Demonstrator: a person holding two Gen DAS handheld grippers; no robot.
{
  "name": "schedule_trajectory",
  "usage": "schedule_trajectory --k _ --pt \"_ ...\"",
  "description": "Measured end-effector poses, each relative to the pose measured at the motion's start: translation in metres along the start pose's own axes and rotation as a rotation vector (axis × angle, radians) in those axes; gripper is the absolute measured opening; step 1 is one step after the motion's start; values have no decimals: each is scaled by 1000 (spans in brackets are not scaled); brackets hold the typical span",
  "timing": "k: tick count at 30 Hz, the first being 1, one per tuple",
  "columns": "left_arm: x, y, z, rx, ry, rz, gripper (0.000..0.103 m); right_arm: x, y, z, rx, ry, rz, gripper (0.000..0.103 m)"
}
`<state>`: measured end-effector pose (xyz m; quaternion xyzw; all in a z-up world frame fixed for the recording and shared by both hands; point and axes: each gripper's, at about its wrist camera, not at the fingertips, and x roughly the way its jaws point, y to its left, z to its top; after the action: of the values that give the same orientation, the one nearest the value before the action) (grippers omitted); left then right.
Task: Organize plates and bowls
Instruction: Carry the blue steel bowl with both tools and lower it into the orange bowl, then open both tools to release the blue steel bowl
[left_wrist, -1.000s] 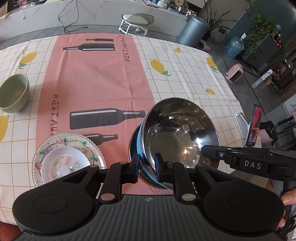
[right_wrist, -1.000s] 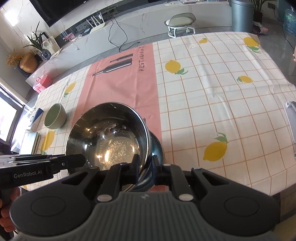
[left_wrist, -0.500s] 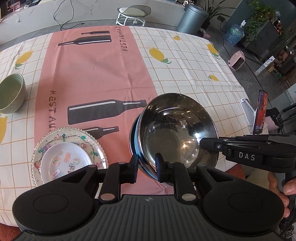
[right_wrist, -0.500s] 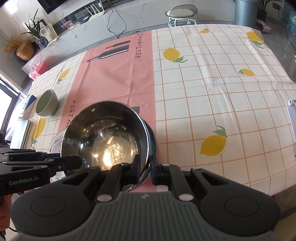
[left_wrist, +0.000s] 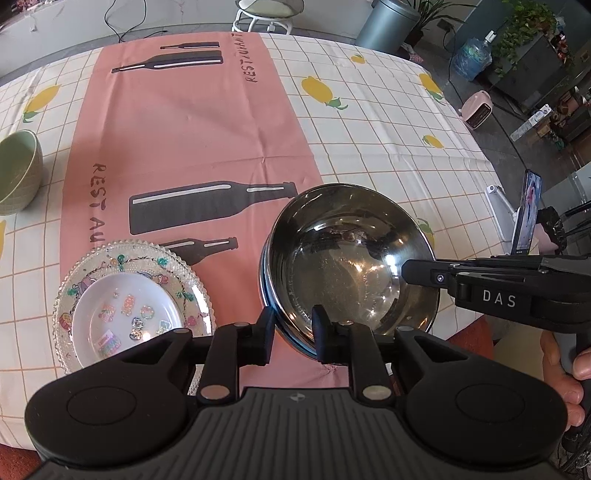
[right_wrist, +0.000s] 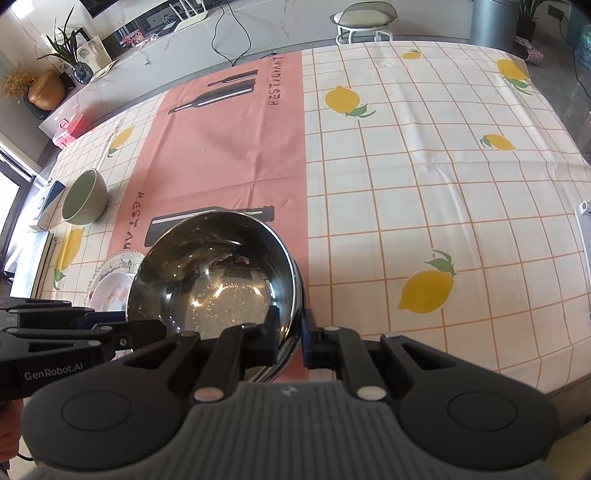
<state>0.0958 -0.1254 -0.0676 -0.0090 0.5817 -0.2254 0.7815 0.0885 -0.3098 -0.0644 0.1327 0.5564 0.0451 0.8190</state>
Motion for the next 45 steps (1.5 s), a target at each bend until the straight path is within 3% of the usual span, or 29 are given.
schedule_trajectory --k 5,7,10,12,15,18,19,24,37,40,43,45 --pt "-2 4 0 -17 -11 -15 26 -1 0 -1 -2 -7 9 15" --pt "-5 6 0 -25 -26 -24 35 -2 0 -1 -1 -16 11 16" --pt "-13 10 0 -58 -72 -64 51 -8 0 -2 1 -44 16 28" --pt "-15 12 -2 -75 -107 -69 53 -13 -2 -3 6 -72 15 32" --pt "-8 17 -7 -94 -121 -38 53 -13 -9 -7 49 -91 15 34" --pt "3 25 -12 -154 -99 -93 51 -2 -17 -15 109 -55 43 34" --pt "5 27 -13 -171 -95 -118 45 3 -19 -18 129 -38 59 34" --pt "7 27 -12 -187 -97 -128 39 10 -20 -23 173 -33 99 23" --pt "19 22 13 -190 -99 -117 39 15 -22 4 171 -69 29 20" --pt "16 21 12 -165 -110 -112 40 12 -19 6 144 -86 25 24" --pt "5 19 12 -123 -143 -80 48 5 -13 7 93 -129 -16 32" --pt "-6 20 12 -96 -182 -69 50 -2 -7 8 57 -166 -49 32"
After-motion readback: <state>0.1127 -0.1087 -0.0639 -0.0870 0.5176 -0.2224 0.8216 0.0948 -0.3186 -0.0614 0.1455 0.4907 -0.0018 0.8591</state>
